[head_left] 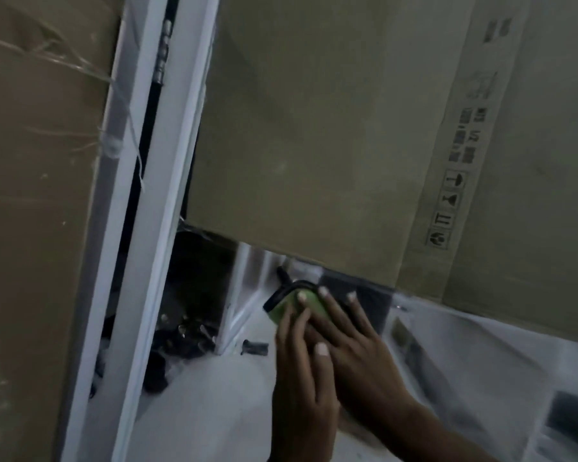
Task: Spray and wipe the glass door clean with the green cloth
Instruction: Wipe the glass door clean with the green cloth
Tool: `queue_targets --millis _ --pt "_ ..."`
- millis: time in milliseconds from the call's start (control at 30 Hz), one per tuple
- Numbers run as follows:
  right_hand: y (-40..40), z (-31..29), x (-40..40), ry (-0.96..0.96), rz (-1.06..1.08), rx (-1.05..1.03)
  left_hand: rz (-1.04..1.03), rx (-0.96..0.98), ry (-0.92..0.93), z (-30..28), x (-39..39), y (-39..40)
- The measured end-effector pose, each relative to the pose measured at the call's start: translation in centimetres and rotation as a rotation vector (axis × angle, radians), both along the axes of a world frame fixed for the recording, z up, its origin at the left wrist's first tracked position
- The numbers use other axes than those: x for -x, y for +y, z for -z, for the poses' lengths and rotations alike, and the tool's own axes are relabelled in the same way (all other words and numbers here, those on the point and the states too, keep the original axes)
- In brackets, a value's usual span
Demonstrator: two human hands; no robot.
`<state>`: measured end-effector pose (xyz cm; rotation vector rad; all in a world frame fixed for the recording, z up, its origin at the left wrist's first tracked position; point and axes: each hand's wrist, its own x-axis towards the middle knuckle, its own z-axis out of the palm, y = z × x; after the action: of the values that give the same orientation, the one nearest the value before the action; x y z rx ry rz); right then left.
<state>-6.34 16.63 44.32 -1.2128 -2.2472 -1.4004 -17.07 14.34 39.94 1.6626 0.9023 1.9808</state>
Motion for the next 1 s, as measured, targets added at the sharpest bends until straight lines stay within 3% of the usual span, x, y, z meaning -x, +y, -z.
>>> queue_targets --millis 167,333,400,633,700,867,1000 --pt "-1.4 -3.6 0.3 0.098 -0.109 0.206 0.097 0.15 -0.077 -1.6 -1.1 -0.4" --pt "-1.2 -9.0 -1.4 0.419 -0.288 0.117 -0.227 0.152 0.11 -2.8 -3.1 1.6" --pt "-0.6 -9.1 -1.7 0.442 -0.298 0.104 -0.296 0.195 0.163 -3.1 -3.6 2.0" --pt "-1.7 -6.2 -1.1 0.462 -0.436 0.104 -0.429 0.082 0.305 -1.3 -2.0 2.4" --pt "-2.4 -5.8 -1.0 0.566 -0.462 0.132 -0.314 0.061 0.181 -1.5 -0.9 1.7" --pt "-4.5 -5.6 -1.0 0.78 -0.527 0.277 -0.028 0.142 -0.435 -2.4 2.6 -0.6" --pt "-6.0 -5.4 0.9 1.03 -0.359 0.657 0.249 0.227 -0.715 -3.4 4.0 -0.9"
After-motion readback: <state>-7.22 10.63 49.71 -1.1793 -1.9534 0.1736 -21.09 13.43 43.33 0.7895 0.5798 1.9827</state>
